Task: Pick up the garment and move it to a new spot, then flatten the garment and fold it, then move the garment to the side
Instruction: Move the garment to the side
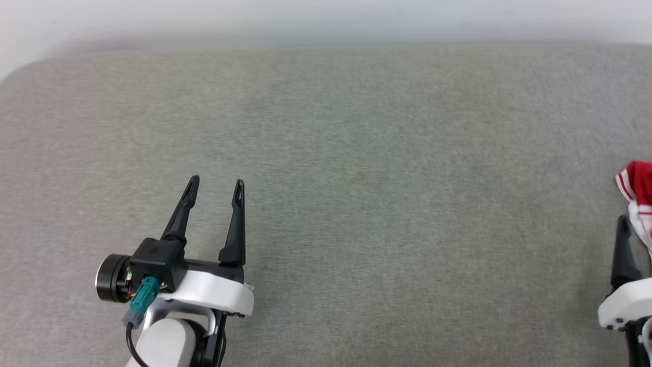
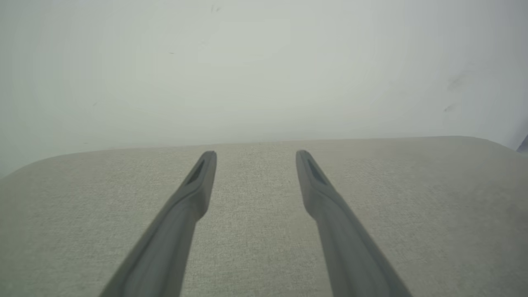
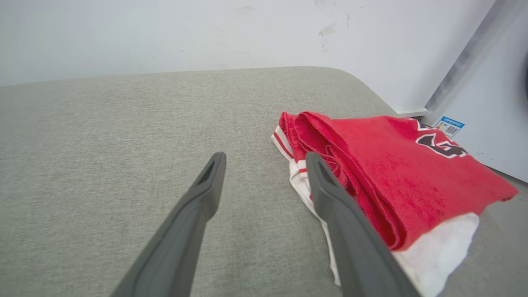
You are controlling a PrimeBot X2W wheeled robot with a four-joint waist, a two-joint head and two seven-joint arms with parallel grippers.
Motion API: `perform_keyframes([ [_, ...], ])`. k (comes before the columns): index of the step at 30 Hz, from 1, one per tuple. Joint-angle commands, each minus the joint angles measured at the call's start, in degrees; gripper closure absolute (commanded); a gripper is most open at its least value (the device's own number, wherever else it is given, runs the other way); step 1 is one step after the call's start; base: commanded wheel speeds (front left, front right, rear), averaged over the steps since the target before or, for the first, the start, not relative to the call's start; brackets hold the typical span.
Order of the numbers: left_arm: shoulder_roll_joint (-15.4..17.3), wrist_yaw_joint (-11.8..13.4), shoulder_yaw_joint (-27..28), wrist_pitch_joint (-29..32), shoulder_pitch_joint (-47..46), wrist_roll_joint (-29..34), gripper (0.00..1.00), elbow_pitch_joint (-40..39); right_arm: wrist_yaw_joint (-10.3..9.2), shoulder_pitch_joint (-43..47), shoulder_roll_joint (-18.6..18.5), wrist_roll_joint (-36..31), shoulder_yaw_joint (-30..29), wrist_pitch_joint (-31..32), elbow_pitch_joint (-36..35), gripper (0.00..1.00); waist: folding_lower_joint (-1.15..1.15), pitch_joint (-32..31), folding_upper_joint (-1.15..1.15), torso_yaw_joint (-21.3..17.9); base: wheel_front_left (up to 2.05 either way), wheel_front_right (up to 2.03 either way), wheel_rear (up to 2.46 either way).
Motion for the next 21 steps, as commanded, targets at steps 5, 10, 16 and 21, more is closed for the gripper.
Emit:
perform_keyframes([
  [5, -0.02, 0.46, 1.26, -0.36, 2.42, -1.02, 0.00, 1.08, -0.09, 5.84, 1.46, 4.08, 5.61, 0.24, -8.31, 0.00, 0.02, -4.02, 0.00, 4.29, 0.00, 0.00, 0.00],
  [10, 0.46, 0.40, 1.77, -0.46, 4.16, -1.05, 0.00, 1.89, -0.08, 9.20, 1.75, 6.15, 9.54, 0.40, -13.62, 0.00, 0.02, -6.44, 0.00, 5.28, 0.00, 0.00, 0.00],
  [16, 1.48, 0.14, 2.04, -0.53, 6.72, -0.94, 0.00, 2.33, -0.08, 13.48, 1.74, 7.68, 11.50, 1.20, -18.65, 0.00, 0.02, -9.24, 0.00, 4.79, 0.00, 0.00, 0.00],
  [21, 2.14, 0.60, 1.69, 0.02, 8.84, -0.85, 0.00, 1.79, -0.07, 17.01, 1.74, 8.52, 12.11, 2.16, -21.07, 0.00, 0.02, -11.22, 0.00, 4.07, 0.00, 0.00, 0.00],
])
